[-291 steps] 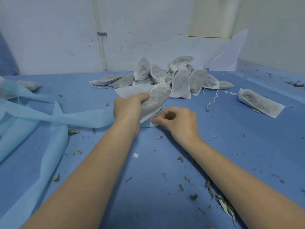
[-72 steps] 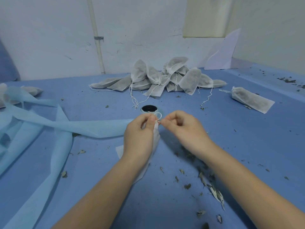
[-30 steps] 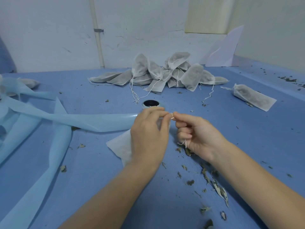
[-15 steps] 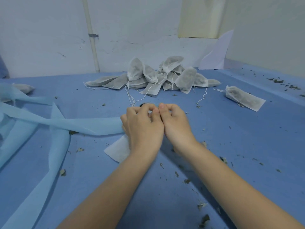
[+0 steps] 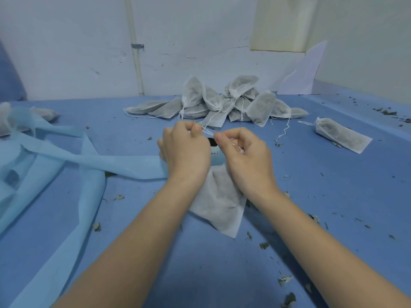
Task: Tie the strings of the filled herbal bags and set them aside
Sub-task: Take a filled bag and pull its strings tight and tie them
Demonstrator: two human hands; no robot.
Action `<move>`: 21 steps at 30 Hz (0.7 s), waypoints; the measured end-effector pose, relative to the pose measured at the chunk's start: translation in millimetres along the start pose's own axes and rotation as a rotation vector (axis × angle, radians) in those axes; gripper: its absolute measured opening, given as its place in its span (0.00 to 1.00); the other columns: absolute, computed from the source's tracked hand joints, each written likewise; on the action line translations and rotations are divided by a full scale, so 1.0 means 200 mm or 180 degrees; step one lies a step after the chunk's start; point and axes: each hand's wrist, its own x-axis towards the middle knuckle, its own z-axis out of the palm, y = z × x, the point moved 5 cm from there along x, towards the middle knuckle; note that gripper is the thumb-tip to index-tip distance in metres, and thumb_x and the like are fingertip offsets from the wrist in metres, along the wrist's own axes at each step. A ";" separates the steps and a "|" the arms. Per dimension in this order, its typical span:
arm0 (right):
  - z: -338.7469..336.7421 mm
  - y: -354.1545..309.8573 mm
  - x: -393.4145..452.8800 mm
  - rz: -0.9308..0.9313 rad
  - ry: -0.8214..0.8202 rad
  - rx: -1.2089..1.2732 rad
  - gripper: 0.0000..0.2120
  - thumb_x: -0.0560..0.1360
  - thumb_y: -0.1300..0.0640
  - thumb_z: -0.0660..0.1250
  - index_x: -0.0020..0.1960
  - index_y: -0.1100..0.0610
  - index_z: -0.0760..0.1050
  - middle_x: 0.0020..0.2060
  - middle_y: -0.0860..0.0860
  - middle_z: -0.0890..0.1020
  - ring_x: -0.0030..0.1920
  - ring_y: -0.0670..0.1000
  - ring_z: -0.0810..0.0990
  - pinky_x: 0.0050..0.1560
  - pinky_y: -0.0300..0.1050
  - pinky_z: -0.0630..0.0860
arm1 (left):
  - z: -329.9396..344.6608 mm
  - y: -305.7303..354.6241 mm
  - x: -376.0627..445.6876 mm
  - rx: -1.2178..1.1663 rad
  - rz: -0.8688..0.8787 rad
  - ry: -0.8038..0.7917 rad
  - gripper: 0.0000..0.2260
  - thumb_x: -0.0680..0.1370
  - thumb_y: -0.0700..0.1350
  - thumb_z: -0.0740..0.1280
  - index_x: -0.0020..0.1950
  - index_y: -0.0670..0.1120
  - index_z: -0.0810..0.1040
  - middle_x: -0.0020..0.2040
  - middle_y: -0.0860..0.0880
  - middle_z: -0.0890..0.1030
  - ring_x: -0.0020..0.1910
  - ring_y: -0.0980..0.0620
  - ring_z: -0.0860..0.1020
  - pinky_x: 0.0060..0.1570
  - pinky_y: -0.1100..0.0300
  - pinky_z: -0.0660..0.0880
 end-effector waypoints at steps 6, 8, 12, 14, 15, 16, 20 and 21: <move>-0.05 0.06 0.02 0.0346 0.0342 0.0379 0.07 0.74 0.52 0.71 0.37 0.46 0.80 0.23 0.36 0.75 0.28 0.37 0.72 0.36 0.32 0.66 | 0.03 0.00 -0.02 -0.0197 0.0059 -0.0477 0.04 0.79 0.46 0.63 0.45 0.50 0.76 0.52 0.41 0.78 0.57 0.44 0.74 0.58 0.54 0.70; -0.09 0.10 0.03 0.0684 0.0706 0.0616 0.08 0.74 0.51 0.71 0.36 0.48 0.80 0.21 0.38 0.73 0.26 0.39 0.70 0.35 0.36 0.66 | 0.05 0.01 -0.04 -0.0122 0.0144 -0.0690 0.06 0.77 0.50 0.65 0.41 0.51 0.75 0.42 0.47 0.75 0.47 0.50 0.74 0.45 0.60 0.68; -0.17 0.19 0.05 0.1376 0.1630 0.1311 0.13 0.74 0.53 0.70 0.32 0.53 0.75 0.24 0.44 0.68 0.31 0.48 0.66 0.39 0.43 0.67 | 0.10 -0.03 -0.07 -0.0687 -0.0636 -0.1387 0.16 0.71 0.60 0.68 0.46 0.48 0.79 0.42 0.52 0.81 0.42 0.50 0.79 0.41 0.56 0.73; -0.21 0.25 0.03 0.1709 0.2024 0.1457 0.17 0.75 0.54 0.69 0.30 0.54 0.68 0.28 0.47 0.65 0.34 0.52 0.64 0.39 0.44 0.65 | 0.16 -0.06 -0.13 -0.1213 -0.1116 -0.1949 0.17 0.70 0.55 0.72 0.52 0.45 0.81 0.46 0.48 0.84 0.45 0.47 0.83 0.46 0.54 0.79; -0.23 0.28 0.03 0.1860 0.2157 0.1493 0.17 0.75 0.54 0.68 0.30 0.54 0.67 0.29 0.48 0.65 0.34 0.52 0.64 0.39 0.43 0.66 | 0.18 -0.07 -0.16 -0.1419 -0.1216 -0.2116 0.17 0.70 0.50 0.73 0.54 0.42 0.81 0.48 0.46 0.85 0.48 0.47 0.83 0.50 0.53 0.80; -0.25 0.30 0.02 0.1967 0.2227 0.1524 0.17 0.75 0.54 0.68 0.31 0.54 0.67 0.29 0.48 0.65 0.34 0.52 0.65 0.37 0.43 0.66 | 0.21 -0.08 -0.19 -0.1598 -0.1252 -0.2178 0.16 0.70 0.44 0.73 0.55 0.40 0.81 0.49 0.44 0.84 0.49 0.46 0.83 0.53 0.52 0.79; -0.27 0.29 0.04 0.1840 0.1924 0.1456 0.12 0.74 0.54 0.69 0.33 0.53 0.73 0.29 0.46 0.72 0.31 0.47 0.70 0.32 0.39 0.67 | 0.25 -0.14 -0.19 -0.1726 -0.1206 -0.1771 0.12 0.71 0.36 0.71 0.54 0.34 0.79 0.50 0.39 0.83 0.48 0.44 0.82 0.51 0.54 0.78; -0.26 0.27 0.05 0.1649 0.1791 0.1438 0.11 0.74 0.54 0.69 0.34 0.52 0.75 0.28 0.44 0.74 0.30 0.45 0.72 0.32 0.36 0.69 | 0.25 -0.14 -0.18 -0.1695 -0.1197 -0.1665 0.12 0.72 0.36 0.71 0.54 0.34 0.79 0.50 0.39 0.83 0.48 0.44 0.82 0.51 0.53 0.78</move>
